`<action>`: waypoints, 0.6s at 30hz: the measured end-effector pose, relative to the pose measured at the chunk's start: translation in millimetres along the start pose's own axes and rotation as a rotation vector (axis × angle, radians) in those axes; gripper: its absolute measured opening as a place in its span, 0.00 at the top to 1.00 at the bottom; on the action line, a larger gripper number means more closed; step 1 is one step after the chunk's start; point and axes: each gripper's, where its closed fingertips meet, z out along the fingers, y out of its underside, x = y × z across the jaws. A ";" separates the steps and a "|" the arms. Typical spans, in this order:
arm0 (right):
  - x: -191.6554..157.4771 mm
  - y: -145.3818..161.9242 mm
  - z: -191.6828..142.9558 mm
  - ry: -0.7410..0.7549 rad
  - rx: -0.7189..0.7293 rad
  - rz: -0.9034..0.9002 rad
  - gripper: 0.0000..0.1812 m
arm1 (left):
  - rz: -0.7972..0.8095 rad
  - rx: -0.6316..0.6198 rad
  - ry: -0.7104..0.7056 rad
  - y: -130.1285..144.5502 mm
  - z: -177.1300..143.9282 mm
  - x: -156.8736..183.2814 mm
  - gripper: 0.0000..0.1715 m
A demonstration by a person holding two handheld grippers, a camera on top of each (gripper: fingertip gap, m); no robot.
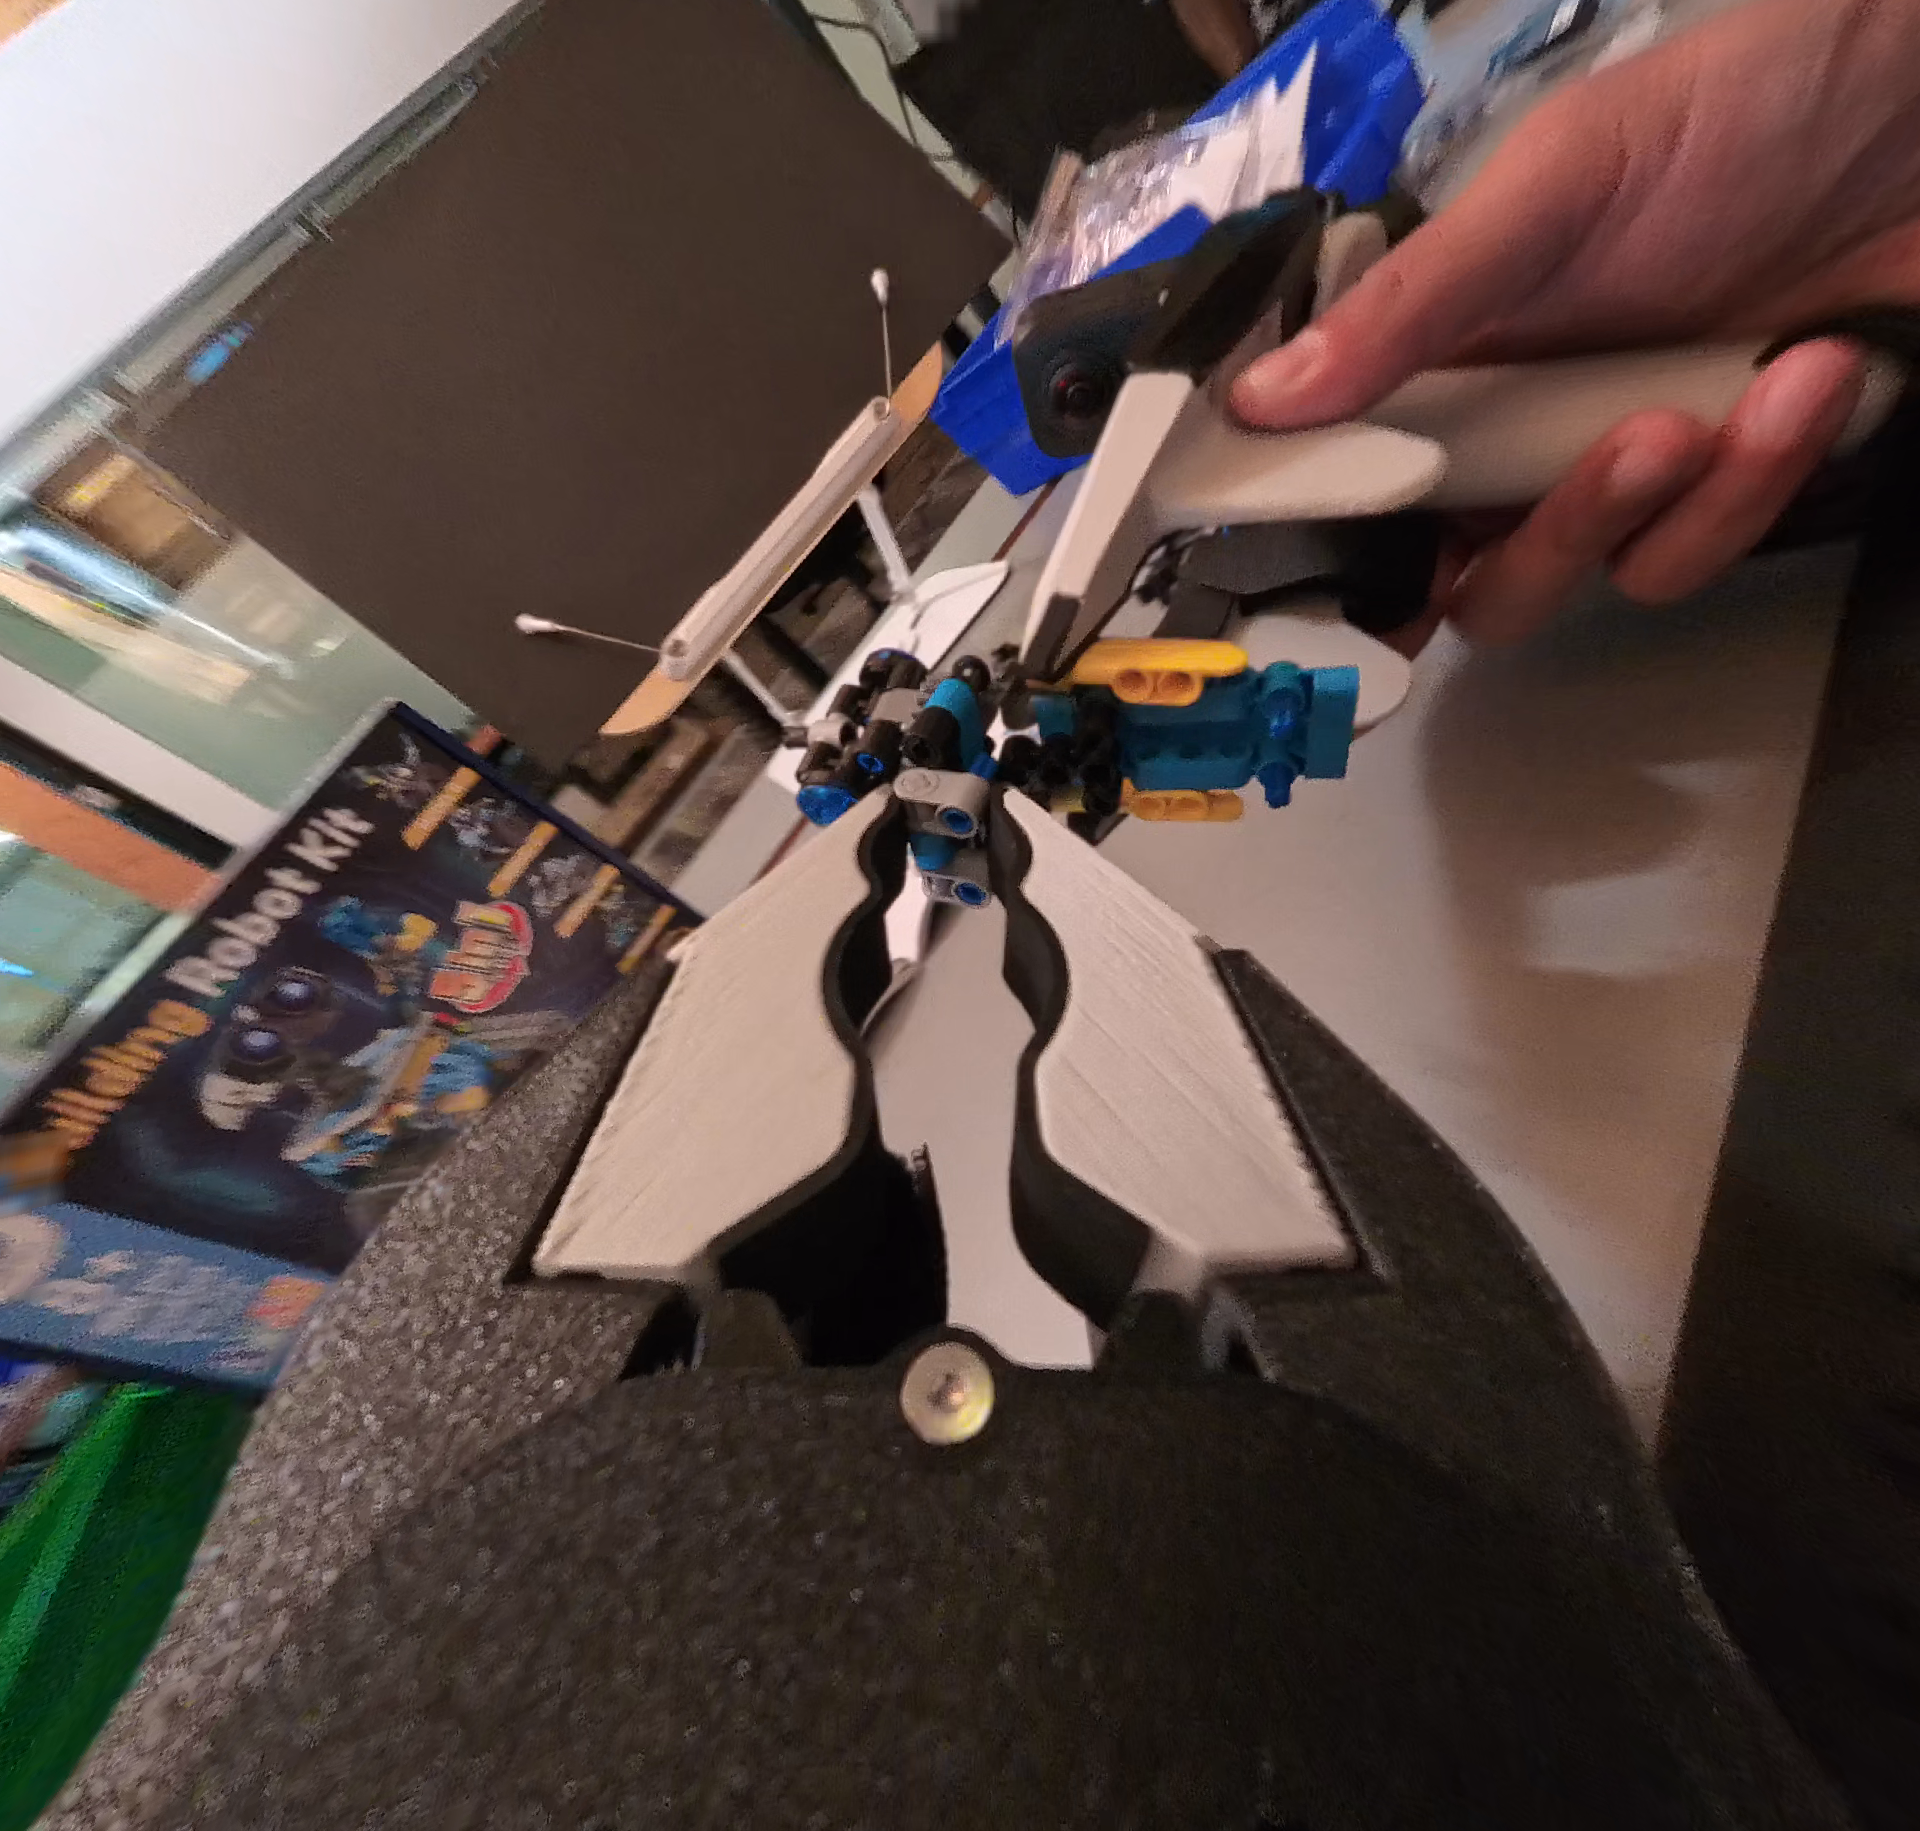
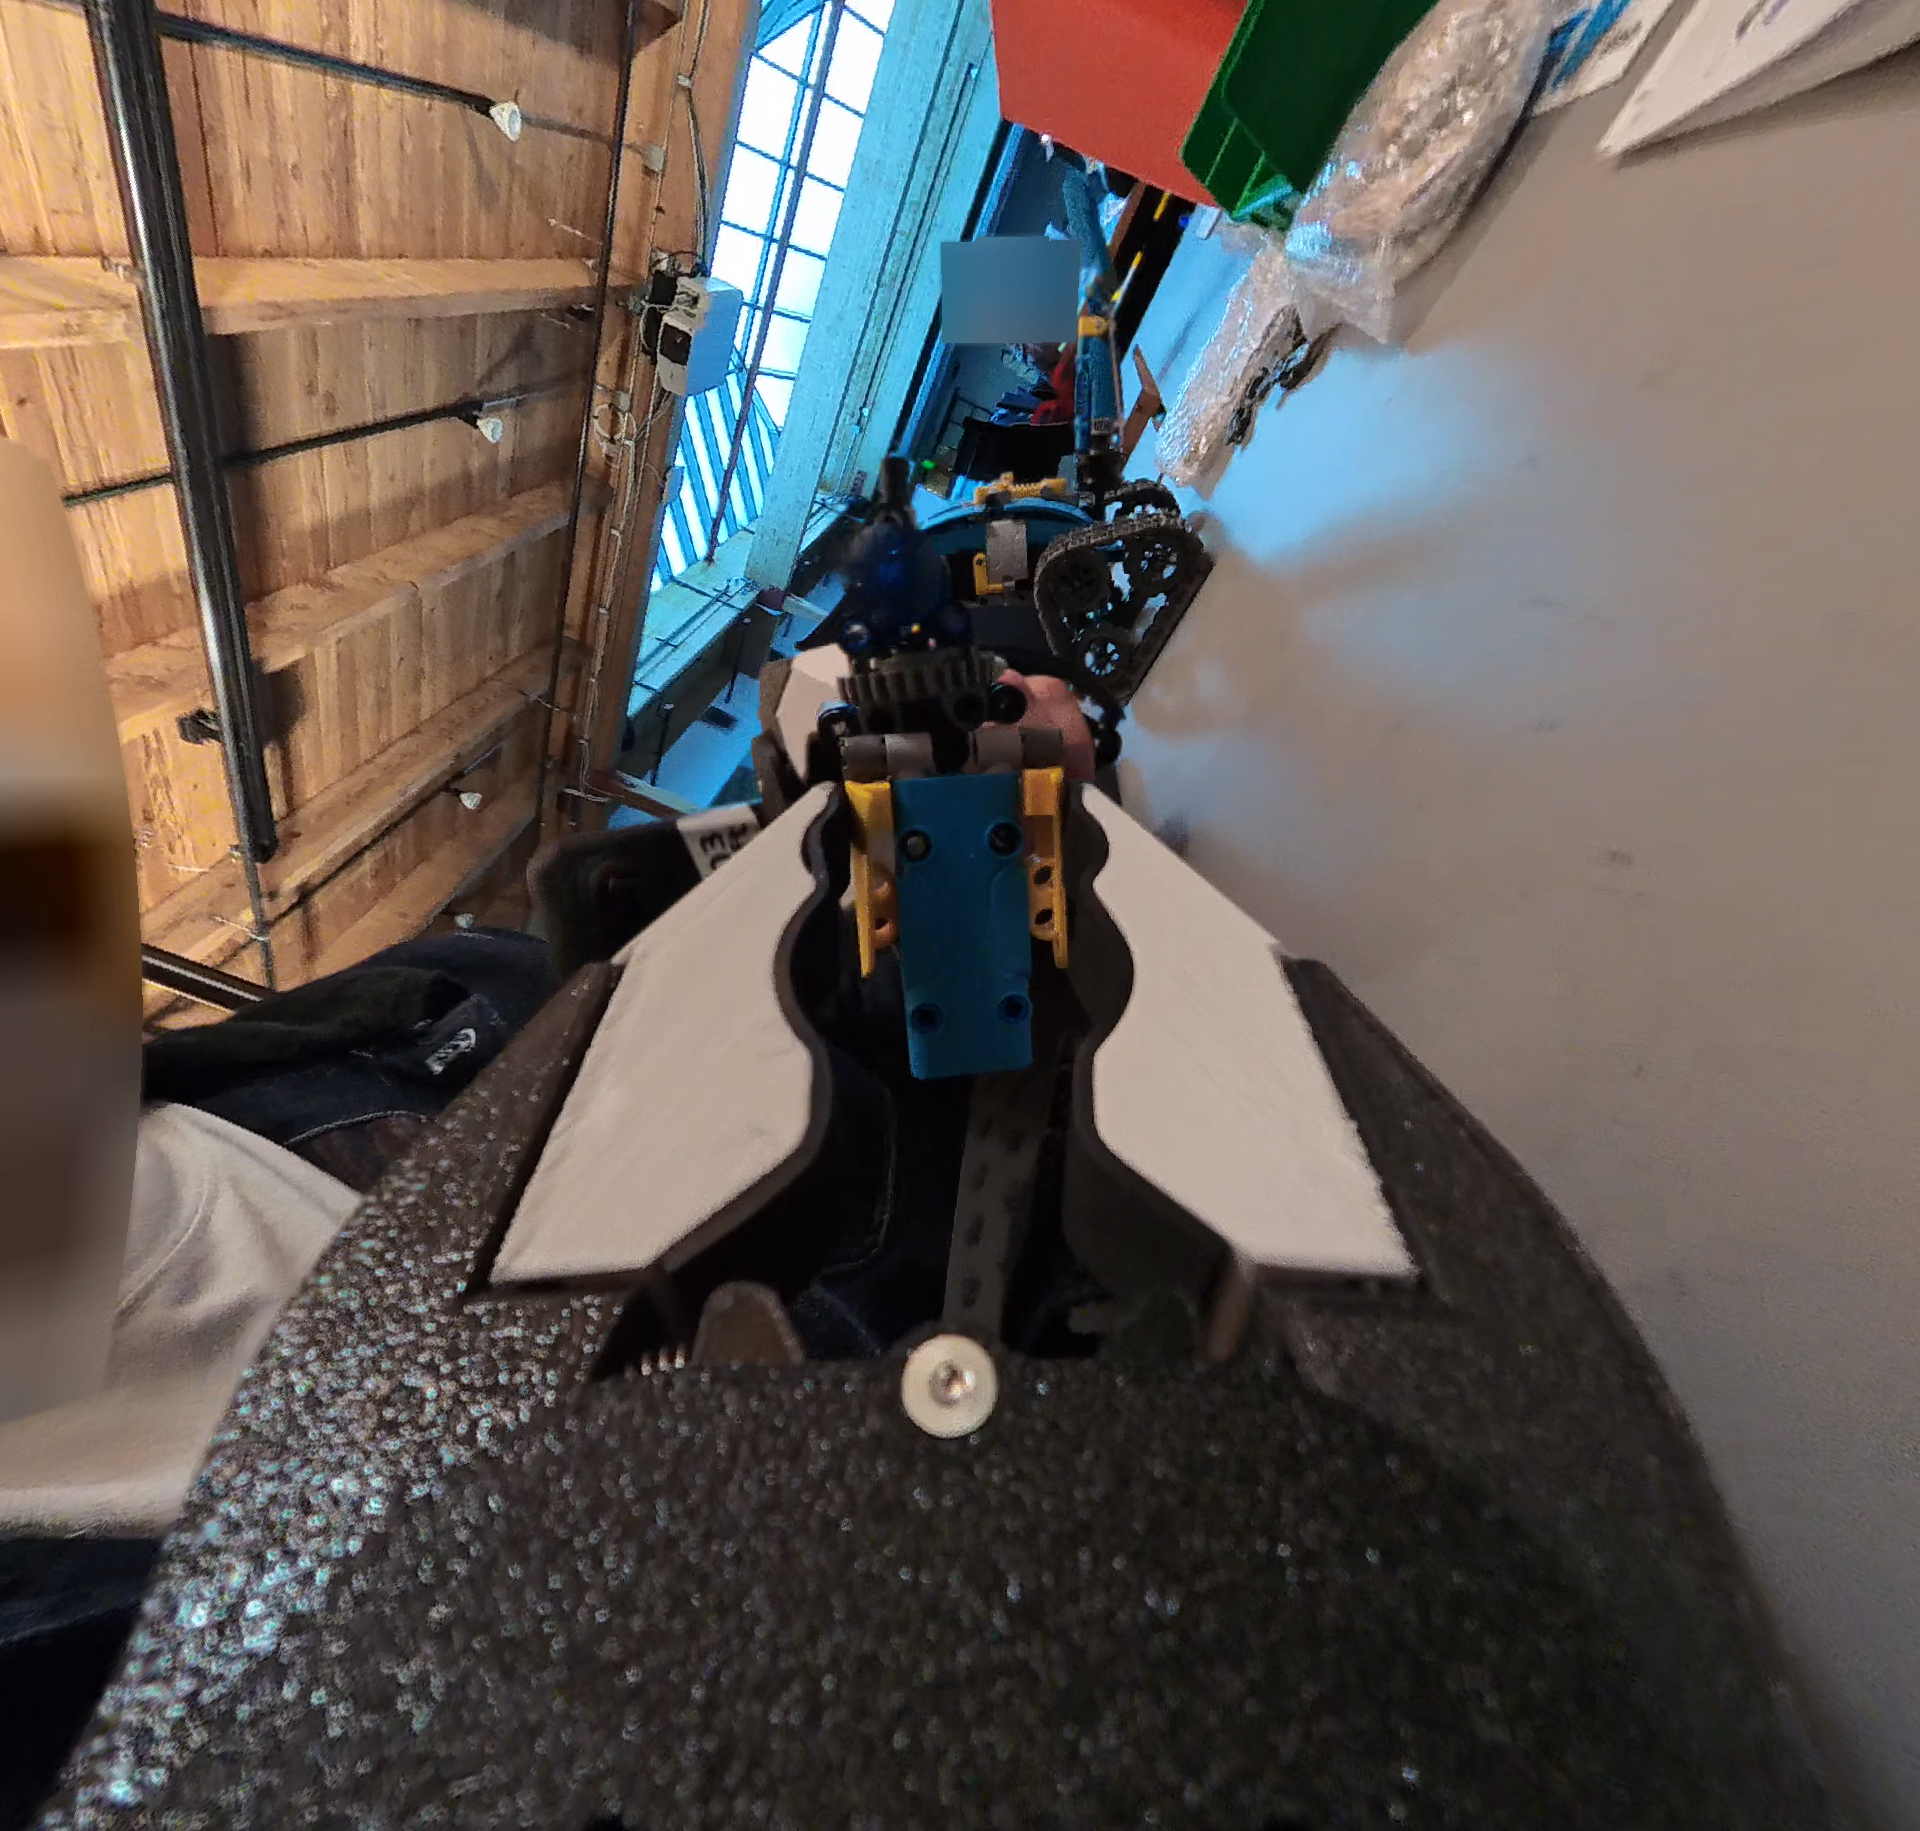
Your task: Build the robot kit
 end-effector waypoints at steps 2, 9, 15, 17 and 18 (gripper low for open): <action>-4.7 -3.4 -1.8 0.018 0.006 -0.069 0.78 | -0.134 0.038 0.042 -0.4 -3.0 -5.8 0.91; -5.5 0.0 -1.6 0.010 -0.022 -0.056 0.78 | -0.197 0.089 0.132 -1.5 -5.8 0.5 0.92; 3.1 2.8 -1.0 0.049 -0.029 -0.035 0.78 | -0.044 0.044 0.083 3.9 -2.5 5.7 0.91; 1.8 3.1 -1.7 0.042 -0.032 -0.035 0.78 | -0.007 0.047 0.069 3.0 -2.6 6.2 0.91; 2.9 3.9 -1.8 0.052 -0.040 -0.041 0.78 | -0.002 0.041 0.074 4.1 -2.6 7.2 0.91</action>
